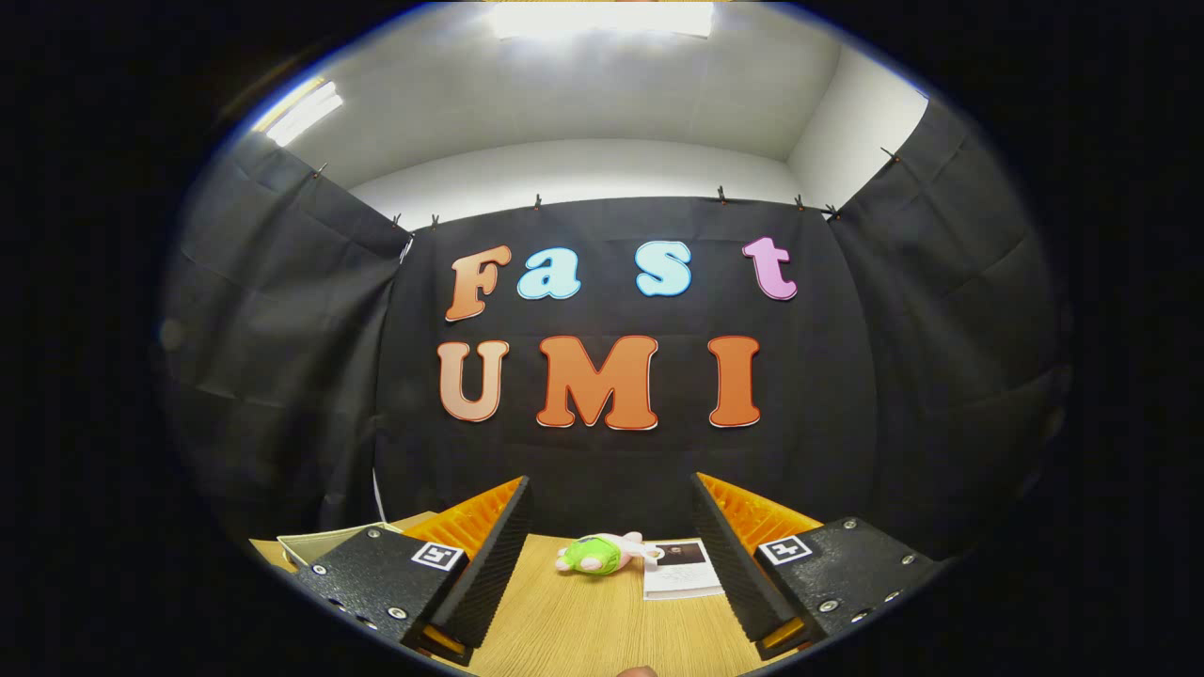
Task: Open the storage box then place both shoes into the box .Put the left shoe in first, then the right shoe, with the right side of both shoes facing outward in a uniform manner.
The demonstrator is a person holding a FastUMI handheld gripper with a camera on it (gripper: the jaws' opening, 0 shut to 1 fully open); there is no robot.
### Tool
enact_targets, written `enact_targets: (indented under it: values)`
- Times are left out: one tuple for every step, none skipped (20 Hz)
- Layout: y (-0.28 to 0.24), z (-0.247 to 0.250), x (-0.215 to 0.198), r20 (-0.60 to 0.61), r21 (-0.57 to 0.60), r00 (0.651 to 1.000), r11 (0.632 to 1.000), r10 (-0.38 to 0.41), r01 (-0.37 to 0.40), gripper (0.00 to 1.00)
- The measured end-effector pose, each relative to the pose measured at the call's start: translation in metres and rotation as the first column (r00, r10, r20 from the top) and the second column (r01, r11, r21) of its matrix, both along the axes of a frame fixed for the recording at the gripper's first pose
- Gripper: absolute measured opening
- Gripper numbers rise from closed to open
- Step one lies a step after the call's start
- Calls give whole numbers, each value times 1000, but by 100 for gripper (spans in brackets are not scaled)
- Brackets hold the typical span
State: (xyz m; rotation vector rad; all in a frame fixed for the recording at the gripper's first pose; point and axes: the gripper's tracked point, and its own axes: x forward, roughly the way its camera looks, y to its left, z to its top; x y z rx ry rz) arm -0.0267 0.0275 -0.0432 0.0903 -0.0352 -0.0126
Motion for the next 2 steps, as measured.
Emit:
enact_targets:
  values:
    - [1,-2,1,-4,-4,1000,1000,3,-3,98]
    - [1,-3,1,-7,-8,1000,1000,2,-2,98]
